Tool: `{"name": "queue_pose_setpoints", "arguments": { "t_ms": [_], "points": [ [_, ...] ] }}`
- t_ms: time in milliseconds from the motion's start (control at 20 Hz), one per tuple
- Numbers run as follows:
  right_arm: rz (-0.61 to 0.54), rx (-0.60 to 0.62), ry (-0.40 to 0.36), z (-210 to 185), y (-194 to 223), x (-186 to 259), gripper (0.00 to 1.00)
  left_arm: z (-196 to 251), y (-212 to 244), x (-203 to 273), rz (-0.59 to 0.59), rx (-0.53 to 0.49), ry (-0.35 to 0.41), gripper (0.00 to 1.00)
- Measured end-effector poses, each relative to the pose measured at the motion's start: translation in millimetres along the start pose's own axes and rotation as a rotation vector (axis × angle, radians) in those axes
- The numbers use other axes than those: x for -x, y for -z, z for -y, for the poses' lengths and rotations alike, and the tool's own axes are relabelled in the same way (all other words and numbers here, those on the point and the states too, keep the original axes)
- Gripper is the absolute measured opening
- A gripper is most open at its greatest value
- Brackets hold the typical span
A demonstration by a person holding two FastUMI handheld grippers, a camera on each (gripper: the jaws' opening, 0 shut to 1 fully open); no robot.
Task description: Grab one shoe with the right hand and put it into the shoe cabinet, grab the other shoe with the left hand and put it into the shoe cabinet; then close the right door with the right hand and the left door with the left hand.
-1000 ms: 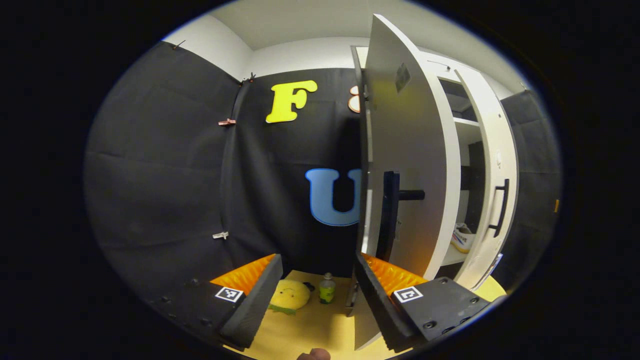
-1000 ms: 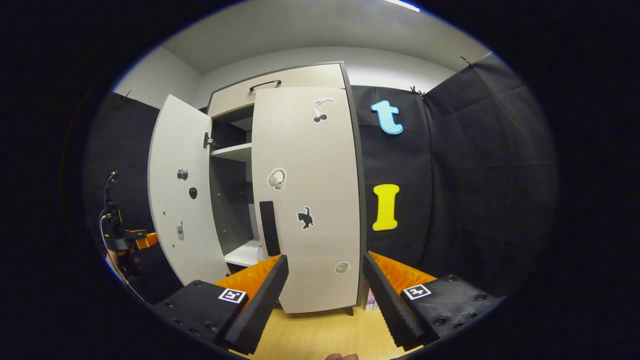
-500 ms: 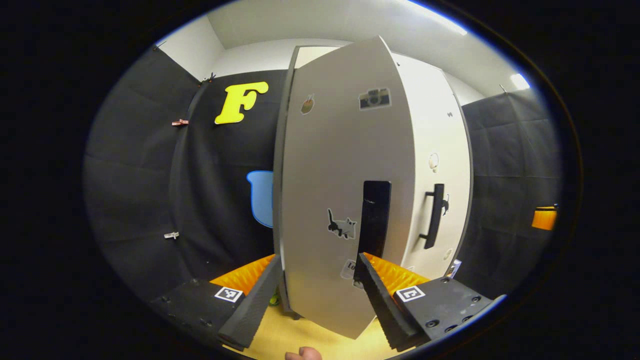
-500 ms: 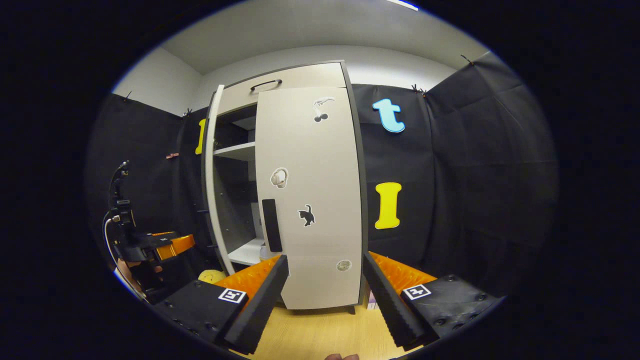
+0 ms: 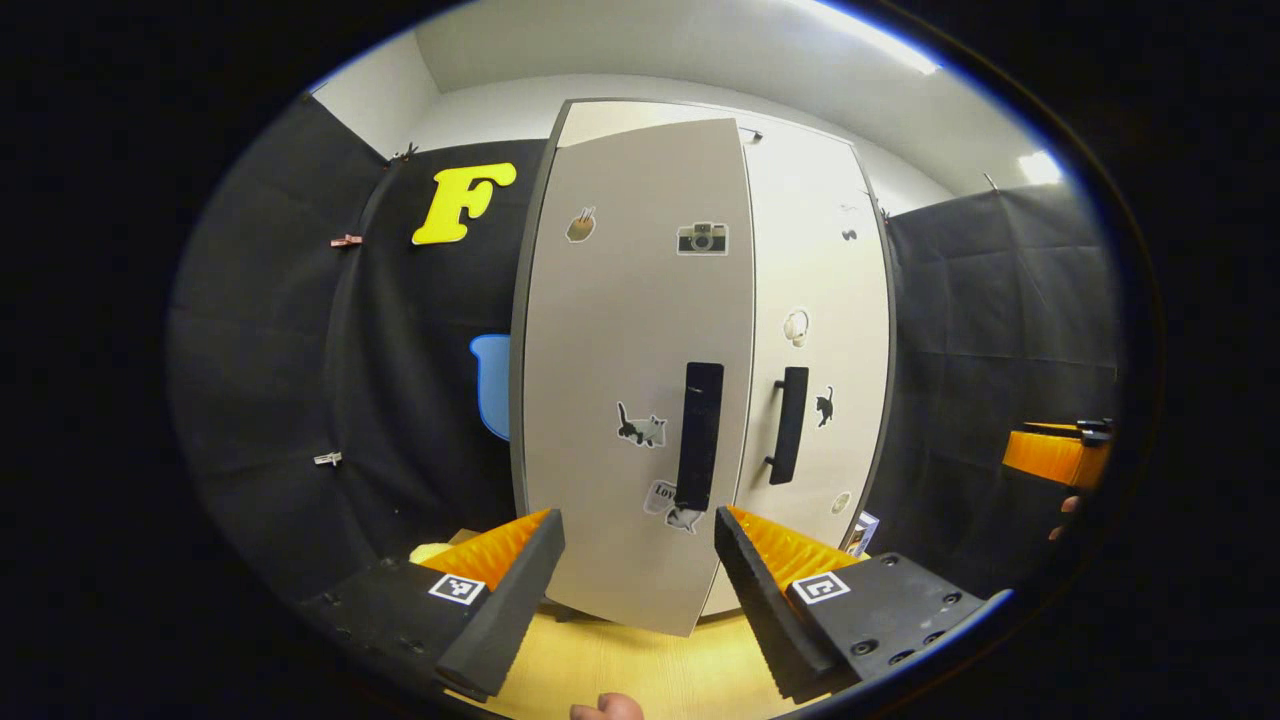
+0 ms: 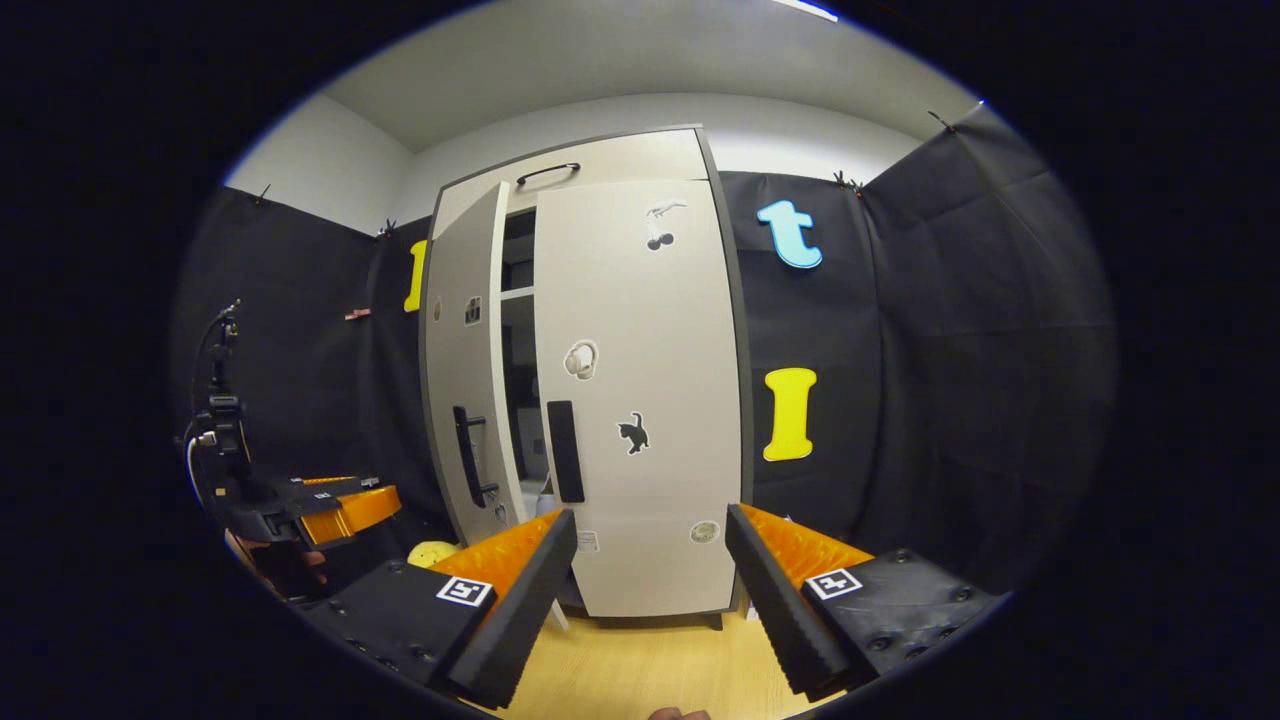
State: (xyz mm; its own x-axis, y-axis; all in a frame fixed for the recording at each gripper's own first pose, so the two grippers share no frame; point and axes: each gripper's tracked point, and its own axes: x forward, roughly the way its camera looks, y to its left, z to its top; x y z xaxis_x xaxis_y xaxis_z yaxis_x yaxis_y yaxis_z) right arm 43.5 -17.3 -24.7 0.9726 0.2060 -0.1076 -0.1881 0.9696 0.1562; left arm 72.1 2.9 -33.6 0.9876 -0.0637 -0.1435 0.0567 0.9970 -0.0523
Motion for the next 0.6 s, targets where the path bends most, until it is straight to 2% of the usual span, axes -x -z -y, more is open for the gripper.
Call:
{"name": "queue_pose_setpoints", "arguments": {
  "t_ms": [600],
  "points": [
    [0.003,0.017,-0.011,-20.9,3.4,7.0,0.98,16.9,2.5,17.5,-0.003,-0.03,0.031,0.95]
  ]
}}
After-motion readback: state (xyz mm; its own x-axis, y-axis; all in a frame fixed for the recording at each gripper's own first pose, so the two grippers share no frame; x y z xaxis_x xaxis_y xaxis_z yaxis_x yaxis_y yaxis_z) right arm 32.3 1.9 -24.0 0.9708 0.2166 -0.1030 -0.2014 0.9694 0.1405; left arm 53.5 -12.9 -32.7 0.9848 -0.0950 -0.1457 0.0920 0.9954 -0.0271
